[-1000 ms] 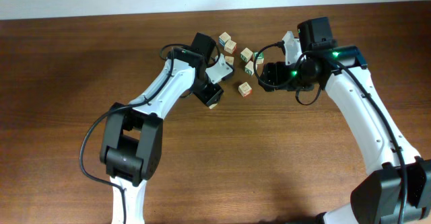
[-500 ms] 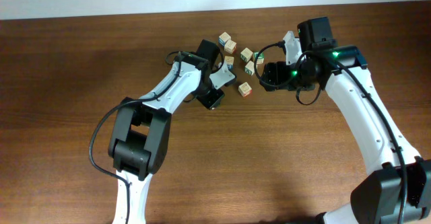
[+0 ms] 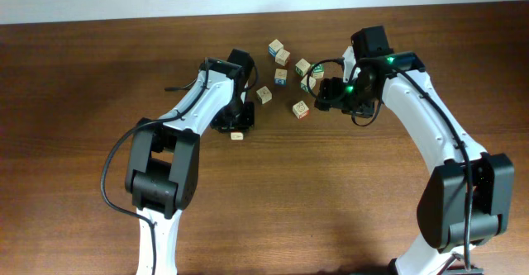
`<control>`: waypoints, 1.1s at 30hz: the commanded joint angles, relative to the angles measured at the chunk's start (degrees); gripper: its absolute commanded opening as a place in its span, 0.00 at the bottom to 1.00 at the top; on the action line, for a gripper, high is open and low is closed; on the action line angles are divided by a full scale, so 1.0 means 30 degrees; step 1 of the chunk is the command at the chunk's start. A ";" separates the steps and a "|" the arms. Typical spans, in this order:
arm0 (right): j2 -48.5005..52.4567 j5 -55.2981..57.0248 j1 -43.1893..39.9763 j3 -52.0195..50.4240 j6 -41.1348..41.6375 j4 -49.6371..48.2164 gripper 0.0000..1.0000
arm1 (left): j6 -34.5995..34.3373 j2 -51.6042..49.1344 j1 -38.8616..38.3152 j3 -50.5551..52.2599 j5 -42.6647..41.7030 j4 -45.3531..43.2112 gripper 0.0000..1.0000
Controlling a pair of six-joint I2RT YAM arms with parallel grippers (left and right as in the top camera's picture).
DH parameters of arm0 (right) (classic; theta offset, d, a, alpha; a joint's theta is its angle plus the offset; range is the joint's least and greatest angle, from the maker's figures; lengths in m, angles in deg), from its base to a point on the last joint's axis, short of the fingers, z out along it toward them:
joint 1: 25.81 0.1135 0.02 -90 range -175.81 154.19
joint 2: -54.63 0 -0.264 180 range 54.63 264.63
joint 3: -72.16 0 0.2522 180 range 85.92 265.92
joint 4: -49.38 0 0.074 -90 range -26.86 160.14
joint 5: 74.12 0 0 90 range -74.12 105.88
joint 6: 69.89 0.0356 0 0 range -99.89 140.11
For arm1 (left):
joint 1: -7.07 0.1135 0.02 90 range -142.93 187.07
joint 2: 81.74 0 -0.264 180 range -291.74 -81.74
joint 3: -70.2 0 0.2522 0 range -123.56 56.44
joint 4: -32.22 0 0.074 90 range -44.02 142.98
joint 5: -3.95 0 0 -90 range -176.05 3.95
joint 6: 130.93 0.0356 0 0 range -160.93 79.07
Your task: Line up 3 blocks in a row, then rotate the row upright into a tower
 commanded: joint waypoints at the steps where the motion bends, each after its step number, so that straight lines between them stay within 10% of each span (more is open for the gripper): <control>1: 0.0000 0.0095 0.0095 0.0357 0.0299 -0.0248 0.77 | -0.1056 -0.0248 -0.0131 0.0219 -0.0539 0.0102 0.25; 7: 0.0000 0.0095 0.0153 0.0357 0.0299 -0.0342 0.77 | -0.1042 -0.0248 -0.0117 0.0219 -0.0474 0.0007 0.54; 14: 0.0000 0.0095 0.1115 0.0364 0.0073 -0.1275 0.76 | -0.0306 -0.0248 0.0488 -0.1639 -0.0117 0.1100 0.62; 24: 0.2433 0.0233 0.2259 0.3716 -0.1698 -0.0903 0.63 | 0.0831 -0.0248 0.3832 -1.3697 0.1865 0.7373 0.79; 33: 0.6448 0.1807 0.2586 0.5625 -0.5326 -0.0729 0.60 | 0.0823 -0.0248 0.5938 -1.5191 0.1814 0.7825 0.91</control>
